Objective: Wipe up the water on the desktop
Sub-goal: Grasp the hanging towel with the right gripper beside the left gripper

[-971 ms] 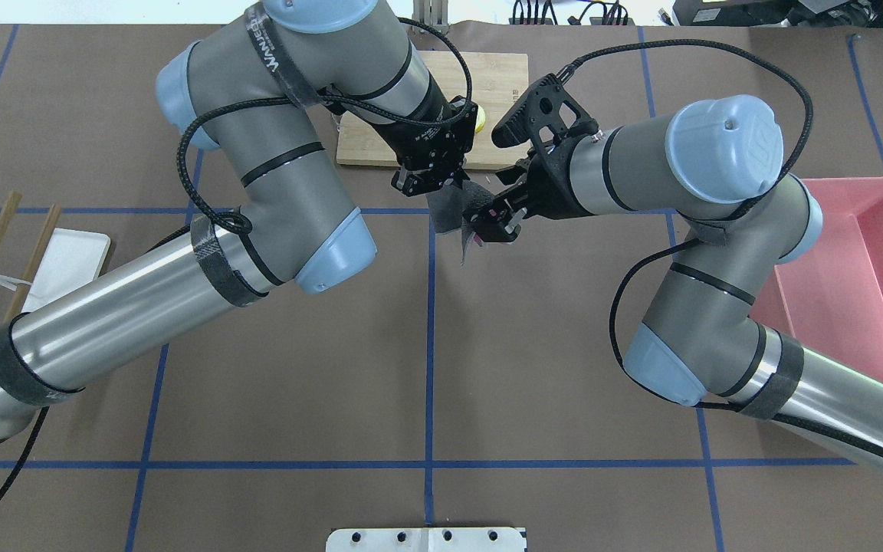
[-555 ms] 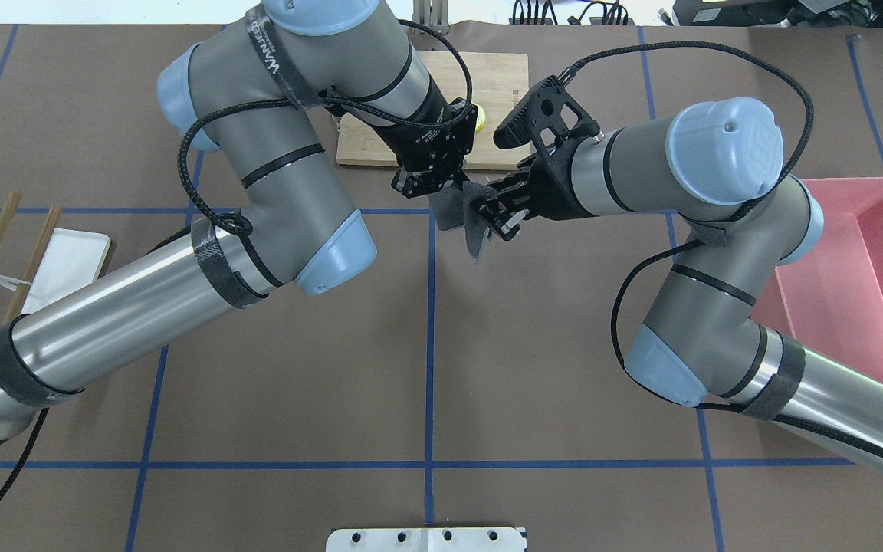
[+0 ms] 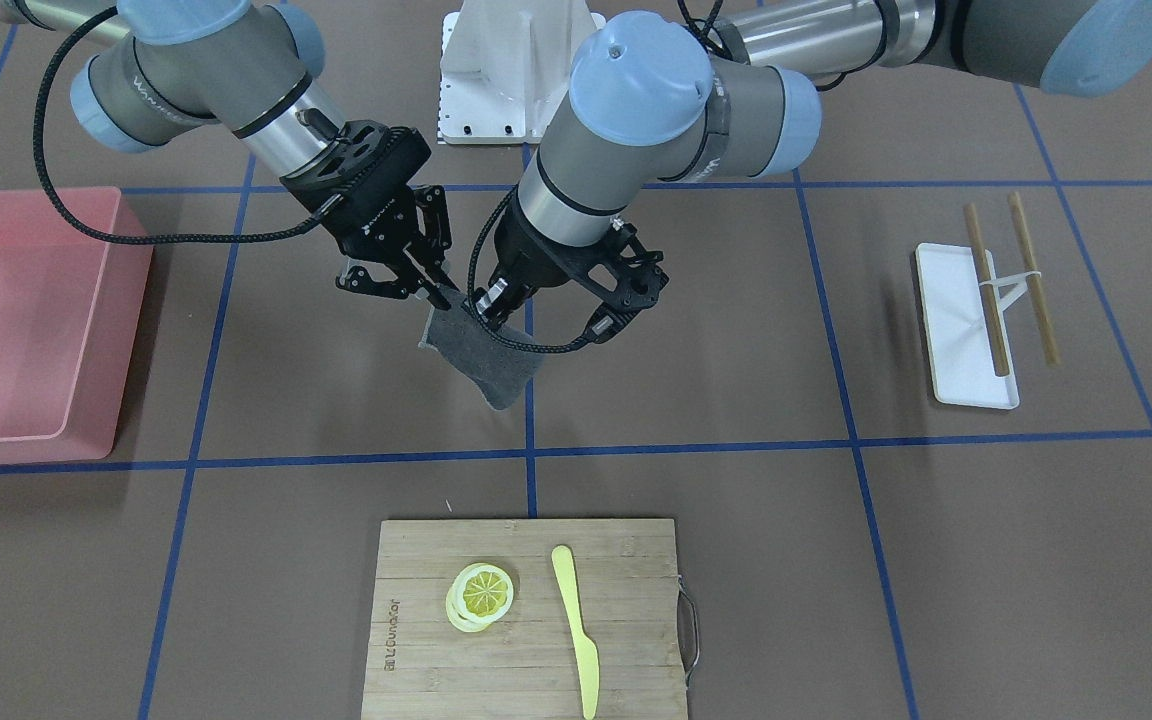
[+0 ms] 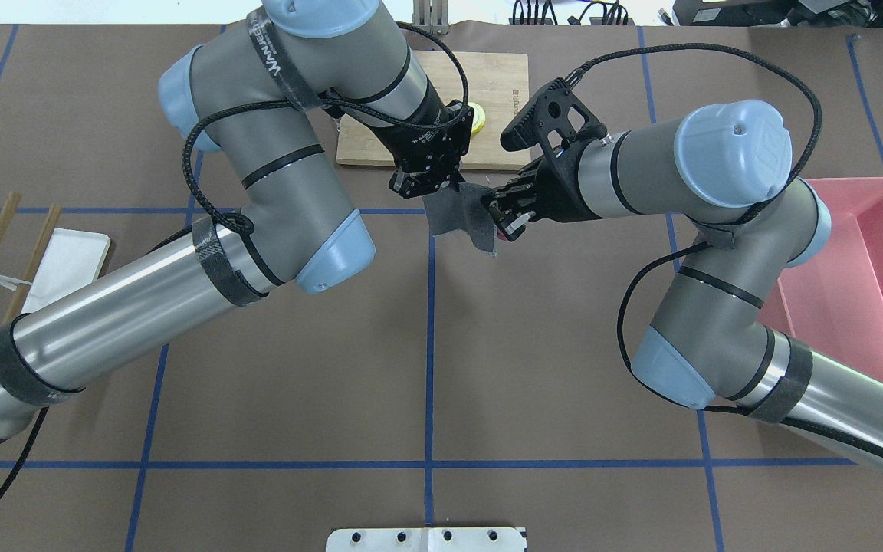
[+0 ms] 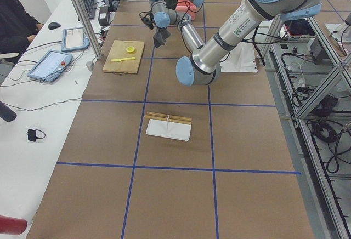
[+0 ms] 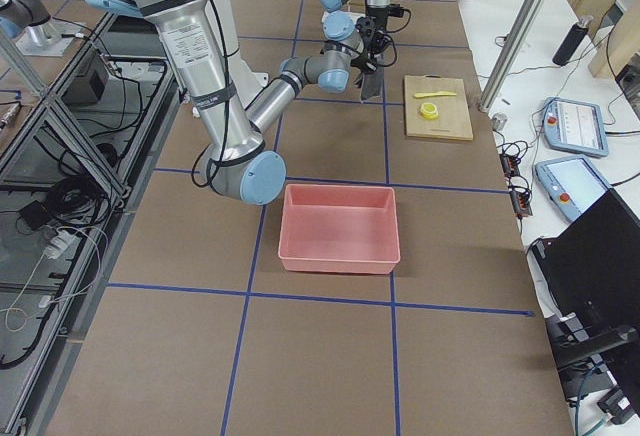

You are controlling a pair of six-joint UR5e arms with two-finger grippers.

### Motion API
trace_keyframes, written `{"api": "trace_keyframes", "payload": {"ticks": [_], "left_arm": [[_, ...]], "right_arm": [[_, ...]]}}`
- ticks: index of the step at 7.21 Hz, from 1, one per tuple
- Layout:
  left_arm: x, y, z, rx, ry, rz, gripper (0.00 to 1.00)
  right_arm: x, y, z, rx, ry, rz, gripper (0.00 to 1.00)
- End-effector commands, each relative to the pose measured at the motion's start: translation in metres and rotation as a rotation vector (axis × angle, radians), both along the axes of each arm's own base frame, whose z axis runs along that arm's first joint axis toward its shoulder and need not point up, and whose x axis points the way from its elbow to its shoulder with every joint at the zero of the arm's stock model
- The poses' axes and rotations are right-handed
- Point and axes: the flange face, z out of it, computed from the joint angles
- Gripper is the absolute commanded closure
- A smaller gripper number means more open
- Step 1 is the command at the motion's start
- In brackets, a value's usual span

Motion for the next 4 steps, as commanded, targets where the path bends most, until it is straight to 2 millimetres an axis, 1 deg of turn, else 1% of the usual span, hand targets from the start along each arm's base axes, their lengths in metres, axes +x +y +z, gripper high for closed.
{"api": "trace_keyframes", "payload": {"ticks": [1,2,3,4], "left_arm": [[-0.0001,0.0001,-0.0012,0.004,0.002,0.001,1.00],[-0.0010,-0.0007,-0.0012,0.004,0.002,-0.001,1.00],[-0.0009,0.0006,-0.0017,0.033,0.025,0.002,0.46],[-0.0025,-0.0024,0.0013,0.090,0.025,-0.020,0.02]], "right_arm": [[0.0025,0.0010,0.0035,-0.004,0.003,0.000,1.00],[0.0018,0.0016,0.0035,-0.011,0.001,0.001,1.00],[0.0015,0.0027,0.0028,-0.078,-0.024,0.014,1.00],[0.0013,0.0027,0.0030,-0.091,-0.028,0.016,1.00]]}}
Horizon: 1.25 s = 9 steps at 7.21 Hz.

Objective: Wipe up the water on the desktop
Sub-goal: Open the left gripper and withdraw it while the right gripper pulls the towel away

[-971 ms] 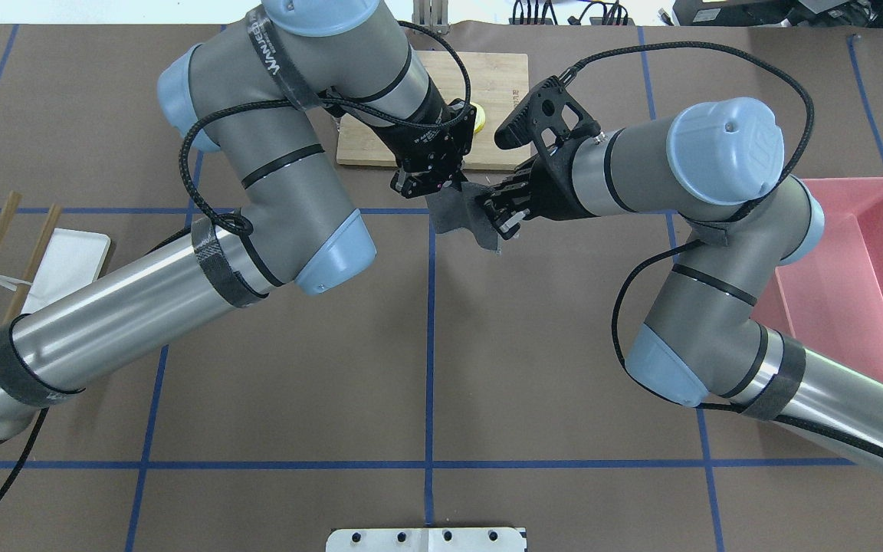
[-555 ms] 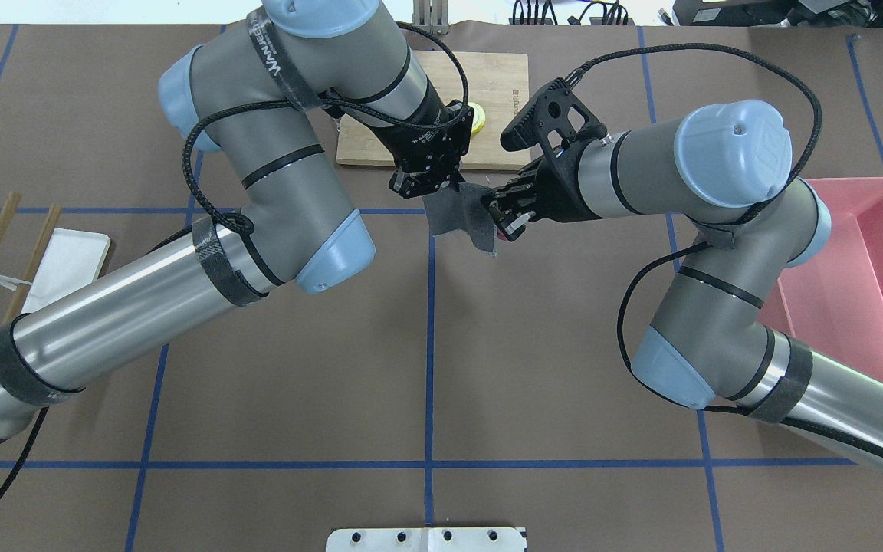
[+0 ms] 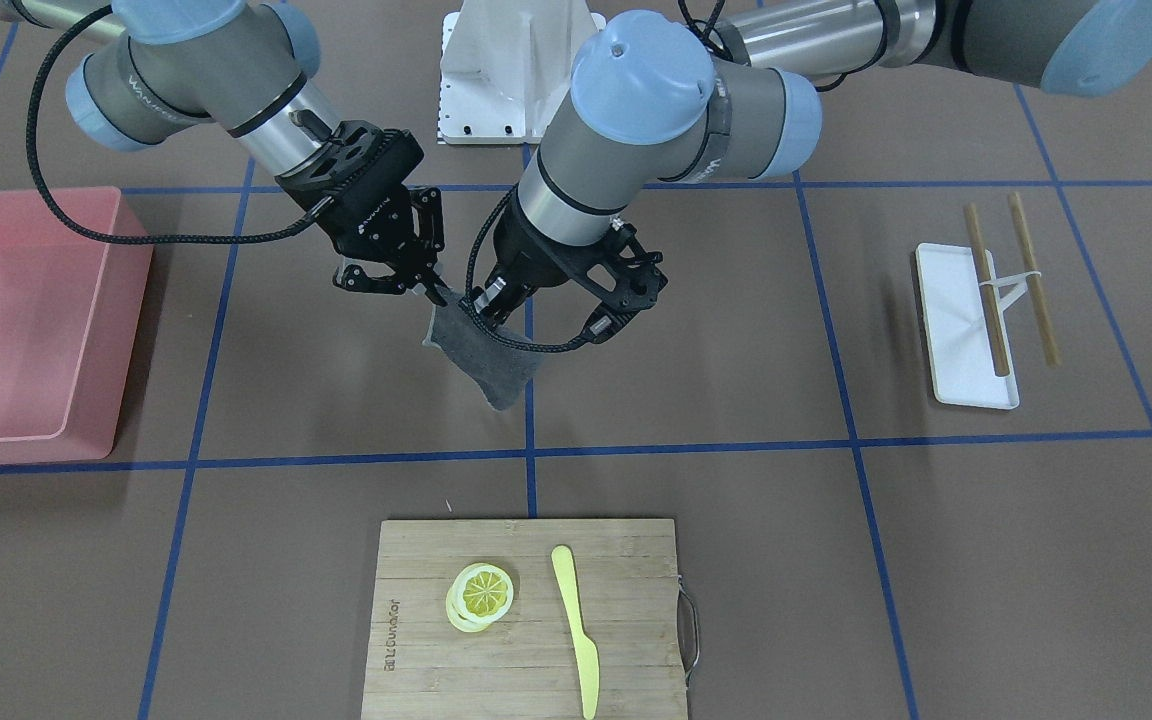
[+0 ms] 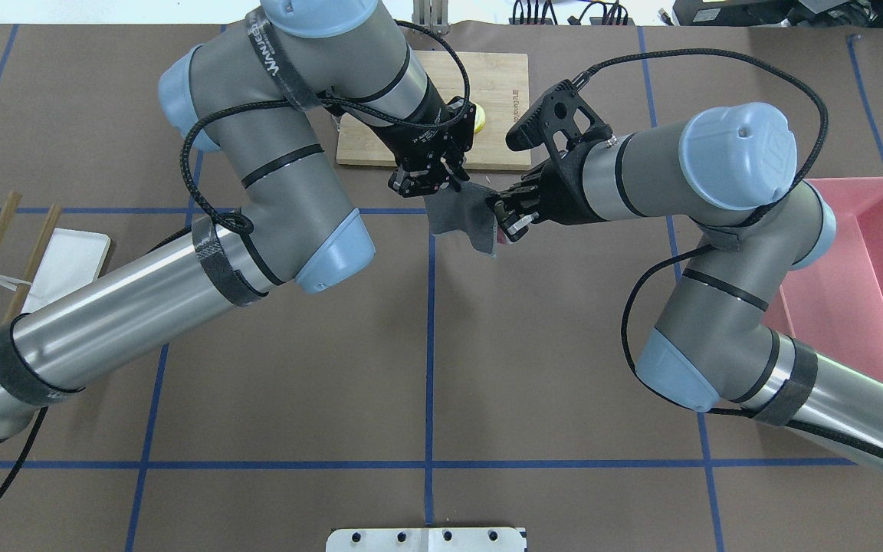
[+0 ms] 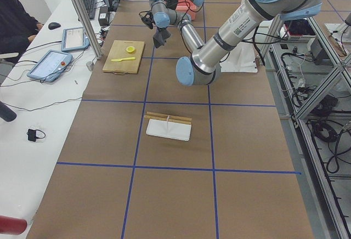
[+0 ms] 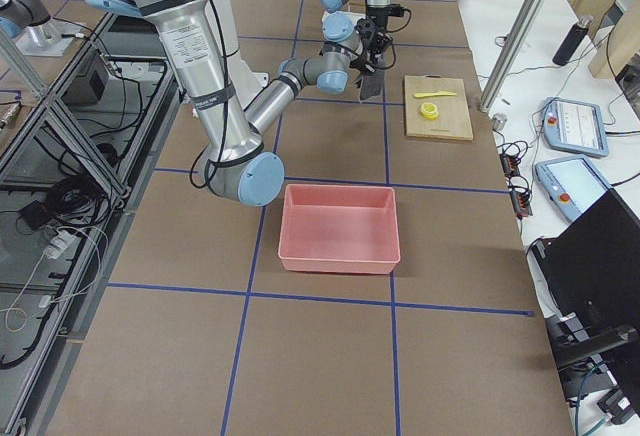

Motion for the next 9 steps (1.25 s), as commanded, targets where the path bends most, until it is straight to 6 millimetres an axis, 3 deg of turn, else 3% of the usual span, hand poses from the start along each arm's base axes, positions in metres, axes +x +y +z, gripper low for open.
{"api": "trace_keyframes", "payload": {"ticks": [1,3,5,7,9], "left_arm": [[-0.001,-0.005,0.005,0.066,-0.006,-0.053,0.02],[-0.008,-0.004,0.000,0.075,-0.003,-0.063,0.02],[-0.037,-0.015,0.030,0.145,-0.034,-0.064,0.02],[-0.095,-0.010,0.091,0.513,-0.148,0.077,0.02],[-0.155,-0.029,0.107,0.655,-0.301,0.172,0.02]], "right_arm": [[0.000,0.000,0.000,-0.033,-0.011,0.006,1.00],[0.002,0.000,0.004,-0.042,-0.001,0.006,1.00],[0.025,0.010,0.030,-0.066,0.019,-0.003,1.00],[0.064,-0.014,0.050,-0.124,0.089,0.045,1.00],[0.094,-0.033,0.059,-0.168,0.249,0.076,1.00]]}}
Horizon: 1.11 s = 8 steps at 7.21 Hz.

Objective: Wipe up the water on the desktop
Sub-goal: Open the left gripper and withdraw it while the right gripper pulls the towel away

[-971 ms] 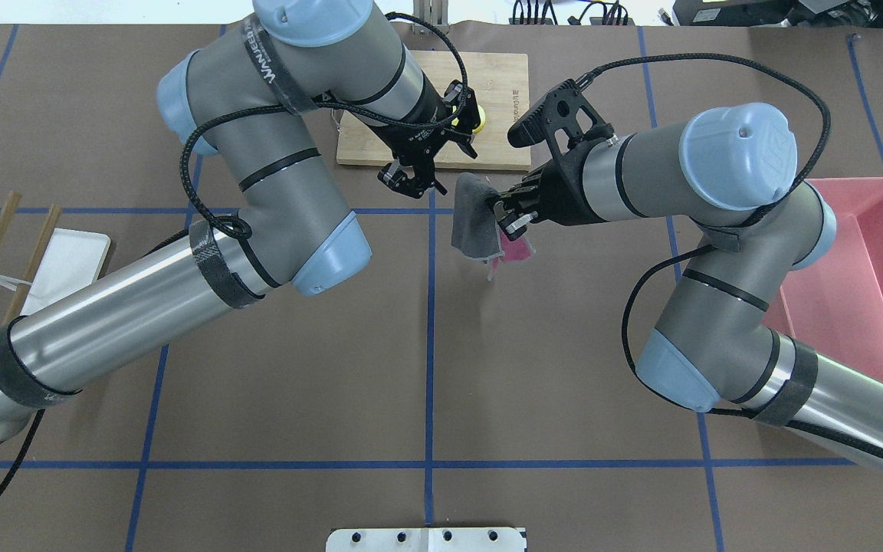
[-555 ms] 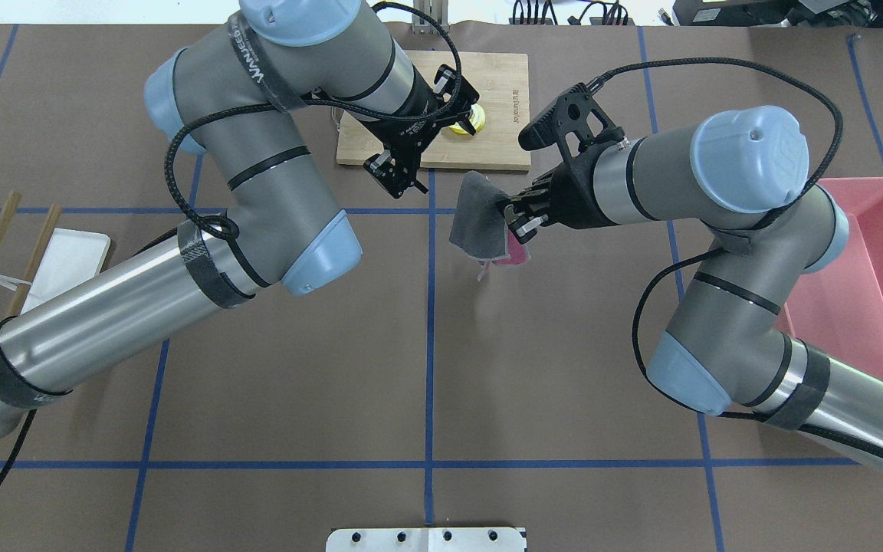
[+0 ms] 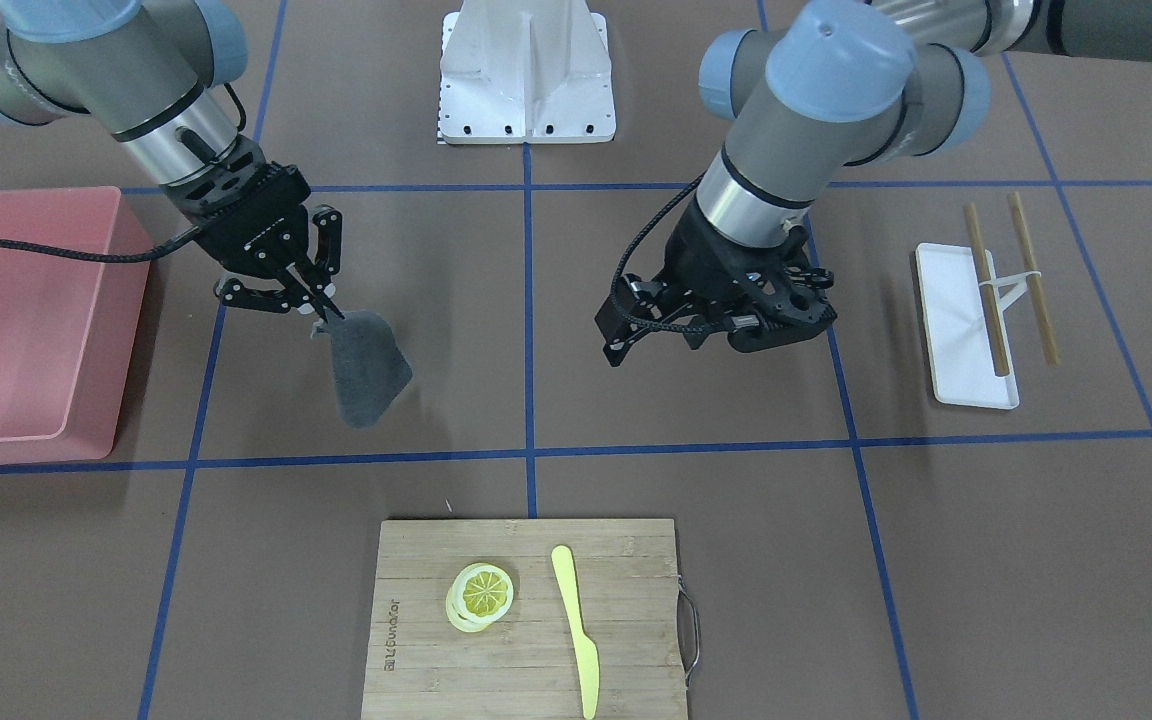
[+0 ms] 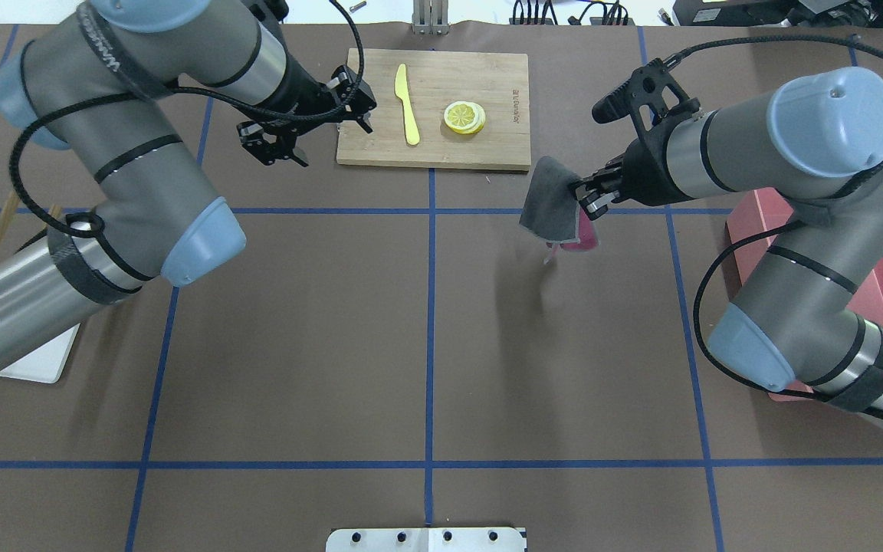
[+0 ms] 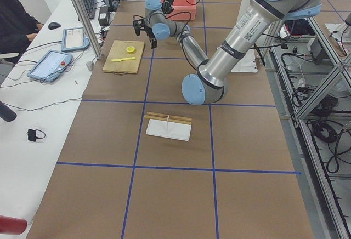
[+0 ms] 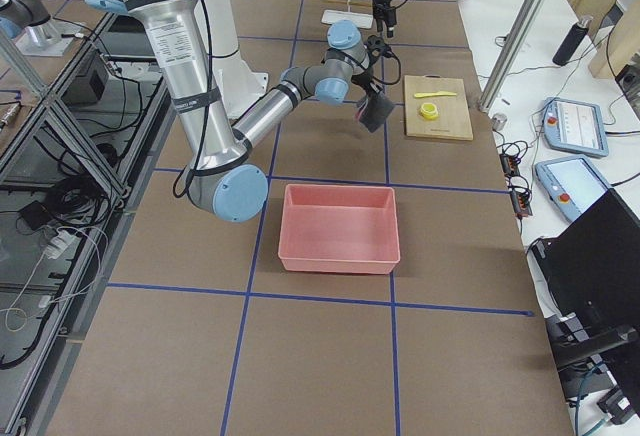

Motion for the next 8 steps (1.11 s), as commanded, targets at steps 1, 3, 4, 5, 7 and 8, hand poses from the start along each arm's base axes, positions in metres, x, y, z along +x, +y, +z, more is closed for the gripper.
{"api": "trace_keyframes", "payload": {"ticks": [1,3,4,5,7,8], "left_arm": [[-0.058,-0.015,0.029,0.185,-0.149,0.093,0.02],[-0.109,-0.007,0.063,0.261,-0.197,0.103,0.02],[-0.134,-0.015,0.089,0.223,-0.219,0.068,0.02],[-0.146,-0.020,0.107,0.210,-0.249,0.042,0.02],[-0.144,-0.037,0.137,0.152,-0.300,0.038,0.02],[-0.144,-0.038,0.142,0.144,-0.304,0.040,0.02]], "right_arm": [[0.033,-0.017,0.013,-0.003,0.173,-0.001,1.00],[0.028,-0.021,0.032,0.055,0.354,-0.034,1.00],[0.026,-0.021,0.040,0.077,0.423,-0.046,1.00],[0.024,-0.019,0.048,0.084,0.462,-0.061,1.00],[-0.007,0.006,0.067,0.119,0.576,-0.133,1.00],[-0.027,0.021,0.071,0.122,0.609,-0.166,1.00]]}}
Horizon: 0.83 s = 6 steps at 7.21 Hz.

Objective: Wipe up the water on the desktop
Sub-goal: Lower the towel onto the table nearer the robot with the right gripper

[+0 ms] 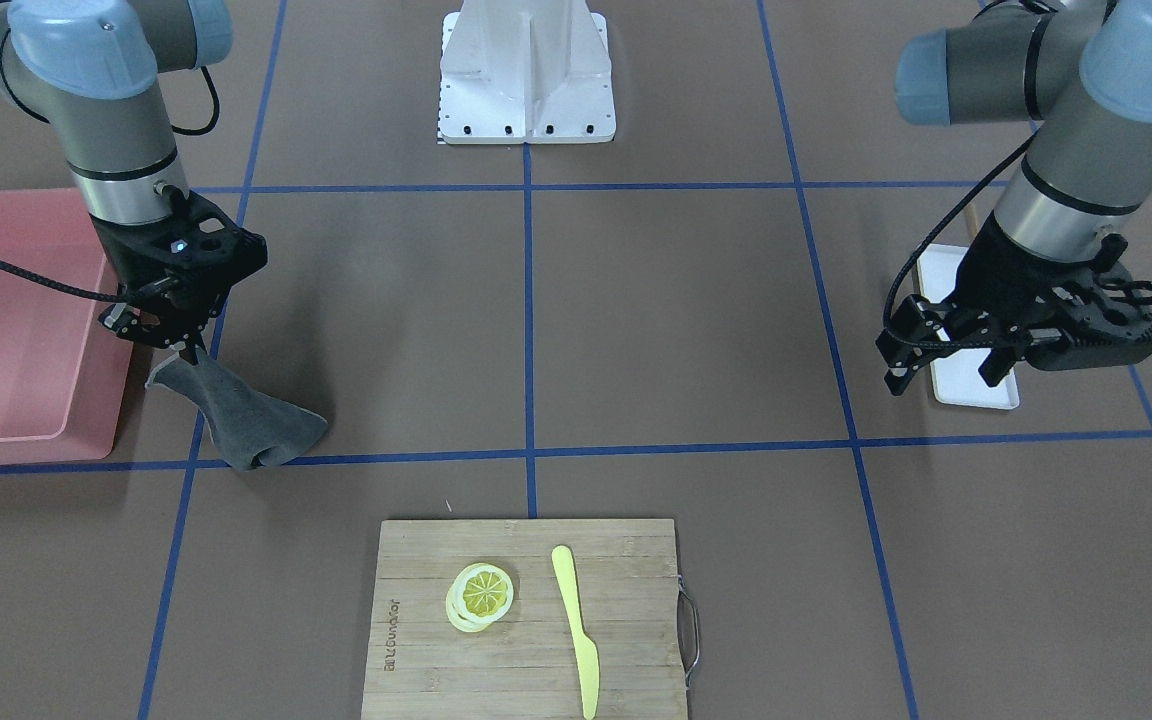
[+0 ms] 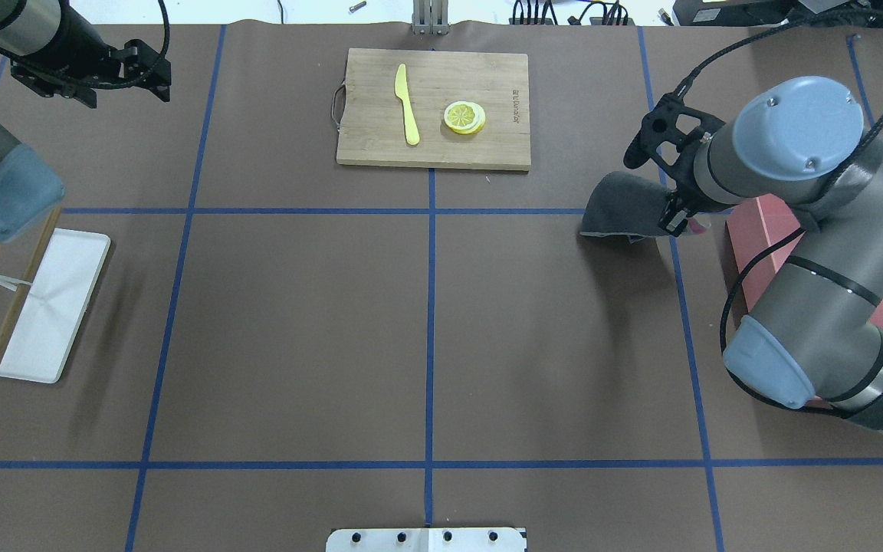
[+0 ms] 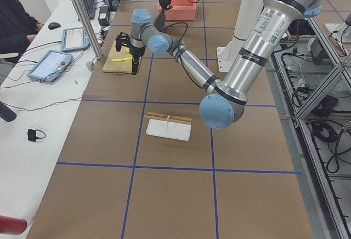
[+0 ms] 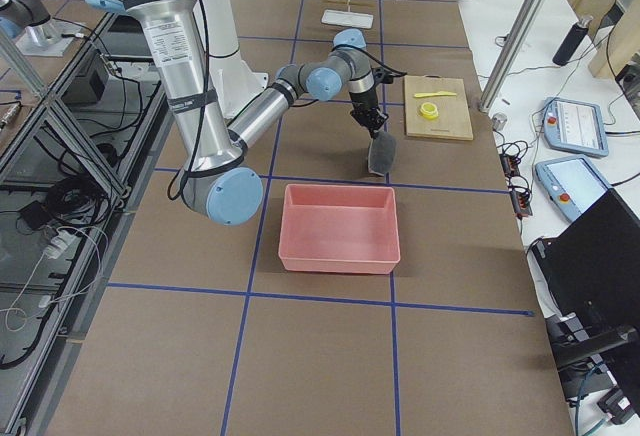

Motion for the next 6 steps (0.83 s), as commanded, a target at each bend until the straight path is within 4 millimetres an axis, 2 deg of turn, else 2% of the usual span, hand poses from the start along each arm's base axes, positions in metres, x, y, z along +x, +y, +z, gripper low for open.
{"api": "trace_keyframes", "payload": {"ticks": [1,2,4,5,6], "left_arm": [[0.001,-0.006,0.016,-0.028,-0.020,-0.004,0.02],[0.002,-0.009,0.023,-0.037,-0.031,-0.003,0.02],[0.002,-0.012,0.026,-0.033,-0.040,0.002,0.02],[-0.004,-0.017,0.031,-0.041,-0.046,-0.008,0.02],[-0.008,-0.020,0.034,-0.046,-0.050,-0.015,0.02]], "right_arm": [[-0.052,0.040,0.008,0.009,0.070,-0.085,1.00],[-0.065,0.052,0.005,-0.001,0.078,-0.108,1.00],[-0.110,0.097,-0.003,-0.047,0.041,-0.157,1.00],[-0.125,0.118,-0.016,-0.079,-0.003,-0.179,1.00],[-0.143,0.152,-0.027,-0.115,-0.042,-0.182,1.00]]}}
